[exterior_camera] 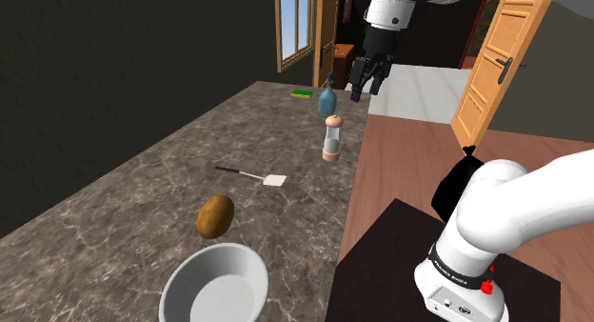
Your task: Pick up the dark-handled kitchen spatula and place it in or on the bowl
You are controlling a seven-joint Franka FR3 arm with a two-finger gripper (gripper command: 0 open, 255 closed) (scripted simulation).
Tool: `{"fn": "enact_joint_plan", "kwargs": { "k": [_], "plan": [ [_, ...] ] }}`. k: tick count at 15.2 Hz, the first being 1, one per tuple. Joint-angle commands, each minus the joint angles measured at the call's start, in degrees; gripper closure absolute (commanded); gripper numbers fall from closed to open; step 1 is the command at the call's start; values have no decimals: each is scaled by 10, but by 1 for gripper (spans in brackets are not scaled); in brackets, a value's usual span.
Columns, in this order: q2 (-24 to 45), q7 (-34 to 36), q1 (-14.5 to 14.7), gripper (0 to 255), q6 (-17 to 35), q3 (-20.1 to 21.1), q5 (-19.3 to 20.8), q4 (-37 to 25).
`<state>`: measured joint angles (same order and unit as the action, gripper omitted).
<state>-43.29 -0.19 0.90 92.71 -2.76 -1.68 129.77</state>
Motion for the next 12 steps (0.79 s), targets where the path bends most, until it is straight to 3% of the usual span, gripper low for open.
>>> {"fn": "enact_joint_plan", "kwargs": {
  "k": [1,12],
  "plan": [
    [0,0,0,0,0,0,0,0],
    [188,-41,34,0,170,16,-7,-10]
  ]
}}
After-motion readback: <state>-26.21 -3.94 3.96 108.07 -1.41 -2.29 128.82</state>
